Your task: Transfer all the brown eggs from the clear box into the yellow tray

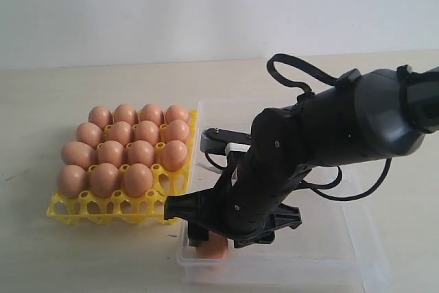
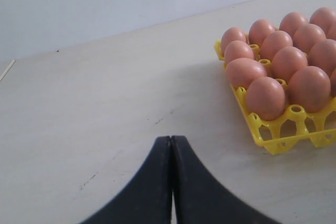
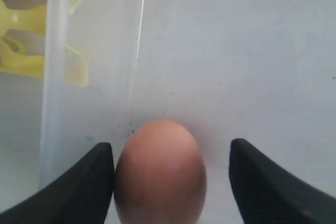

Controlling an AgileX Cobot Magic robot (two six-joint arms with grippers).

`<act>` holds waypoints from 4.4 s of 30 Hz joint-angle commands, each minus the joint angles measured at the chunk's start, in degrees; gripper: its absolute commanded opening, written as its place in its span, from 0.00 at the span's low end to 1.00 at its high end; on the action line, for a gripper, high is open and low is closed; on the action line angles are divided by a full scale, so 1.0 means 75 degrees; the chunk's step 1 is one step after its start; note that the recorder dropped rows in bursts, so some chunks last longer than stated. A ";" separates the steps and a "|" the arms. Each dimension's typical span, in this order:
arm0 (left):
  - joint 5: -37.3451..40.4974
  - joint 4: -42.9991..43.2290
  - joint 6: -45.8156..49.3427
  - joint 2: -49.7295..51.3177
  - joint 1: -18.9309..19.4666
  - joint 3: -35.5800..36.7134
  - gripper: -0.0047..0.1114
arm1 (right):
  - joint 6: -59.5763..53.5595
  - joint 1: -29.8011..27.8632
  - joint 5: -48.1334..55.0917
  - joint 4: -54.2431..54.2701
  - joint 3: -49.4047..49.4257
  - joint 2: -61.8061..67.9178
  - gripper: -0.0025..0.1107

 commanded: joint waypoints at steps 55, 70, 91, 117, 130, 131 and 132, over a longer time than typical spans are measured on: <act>-0.0044 -0.0003 -0.0039 -0.0046 0.0013 -0.0031 0.04 | -0.2577 0.0366 -0.6245 -0.1691 -0.0089 0.0995 0.02; -0.0044 -0.0003 -0.0039 -0.0046 0.0013 -0.0031 0.04 | -0.2657 0.0366 -0.6166 -0.1709 -0.0090 0.1082 0.79; -0.0044 -0.0003 -0.0039 -0.0046 0.0013 -0.0031 0.04 | -0.4790 -0.0562 -0.4239 -0.1543 0.1175 -0.2914 0.02; -0.0044 -0.0003 -0.0039 -0.0046 0.0013 -0.0031 0.04 | -0.4804 -0.3370 -0.5178 -0.1164 0.5694 -0.8401 0.02; -0.0044 -0.0003 -0.0039 -0.0046 0.0013 -0.0031 0.04 | -0.4804 -0.5063 -0.3973 -0.1756 0.7164 -1.3438 0.02; -0.0044 -0.0003 -0.0039 -0.0046 0.0013 -0.0031 0.04 | -0.4804 -0.5122 -0.3849 -0.1679 0.7202 -1.3544 0.02; -0.0044 -0.0003 -0.0039 -0.0046 0.0013 -0.0031 0.04 | -0.4804 -0.5225 -0.3668 -0.1564 0.7317 -1.3809 0.02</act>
